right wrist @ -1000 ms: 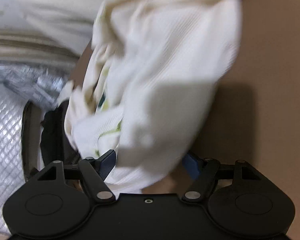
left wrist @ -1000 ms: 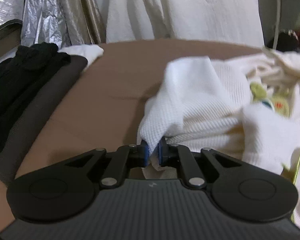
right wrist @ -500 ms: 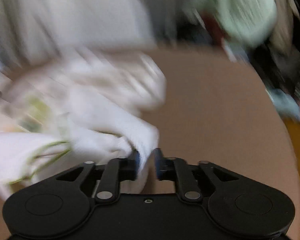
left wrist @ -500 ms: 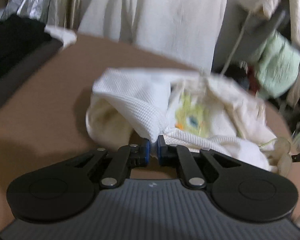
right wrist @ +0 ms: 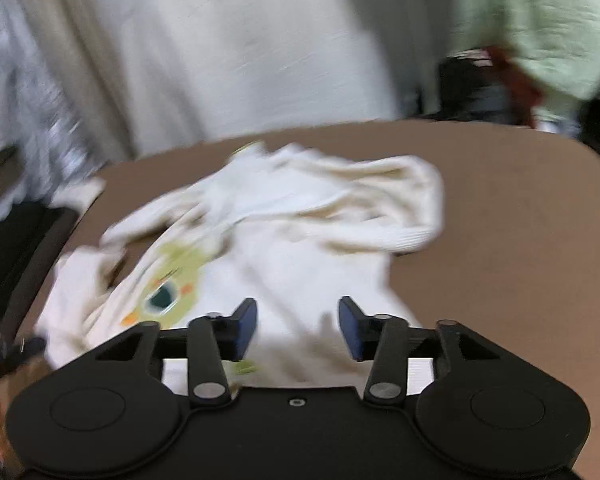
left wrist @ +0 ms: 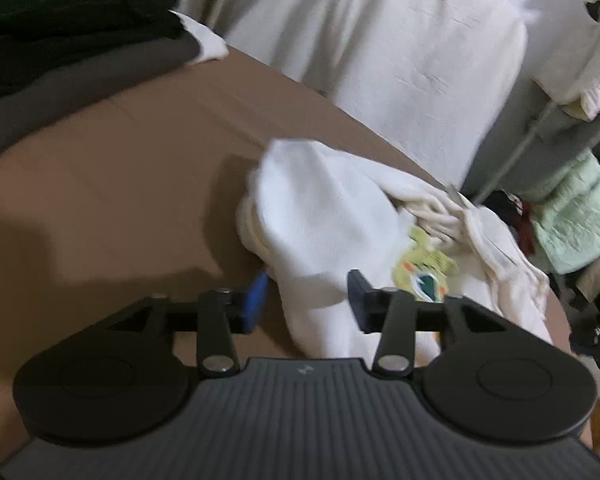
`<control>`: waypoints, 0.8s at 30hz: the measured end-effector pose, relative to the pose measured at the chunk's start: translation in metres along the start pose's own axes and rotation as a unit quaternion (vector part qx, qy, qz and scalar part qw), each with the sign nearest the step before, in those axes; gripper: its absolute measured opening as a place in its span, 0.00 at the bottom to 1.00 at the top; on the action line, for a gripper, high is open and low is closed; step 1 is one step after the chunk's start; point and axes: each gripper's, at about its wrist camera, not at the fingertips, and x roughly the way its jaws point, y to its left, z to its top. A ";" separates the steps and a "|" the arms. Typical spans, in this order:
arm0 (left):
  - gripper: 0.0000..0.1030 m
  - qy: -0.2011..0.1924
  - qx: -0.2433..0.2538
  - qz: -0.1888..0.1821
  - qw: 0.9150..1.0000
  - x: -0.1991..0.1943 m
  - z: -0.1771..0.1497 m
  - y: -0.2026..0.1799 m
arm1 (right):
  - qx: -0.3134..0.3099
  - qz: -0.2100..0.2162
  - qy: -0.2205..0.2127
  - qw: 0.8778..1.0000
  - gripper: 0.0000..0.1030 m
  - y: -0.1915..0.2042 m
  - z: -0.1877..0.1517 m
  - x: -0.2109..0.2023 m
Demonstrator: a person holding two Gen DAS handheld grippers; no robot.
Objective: Fold clothes
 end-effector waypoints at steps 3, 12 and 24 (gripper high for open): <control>0.48 0.021 -0.004 0.005 1.000 0.017 0.009 0.003 | -0.098 -0.053 -0.001 0.994 0.72 0.024 0.004 0.027; 0.29 0.073 0.024 0.062 0.995 0.077 0.017 -0.005 | -0.272 -0.143 0.019 0.951 0.06 0.055 0.002 0.097; 0.19 0.071 -0.048 0.028 0.996 0.072 0.012 0.023 | -0.002 -0.320 -0.042 0.946 0.08 -0.082 0.029 -0.008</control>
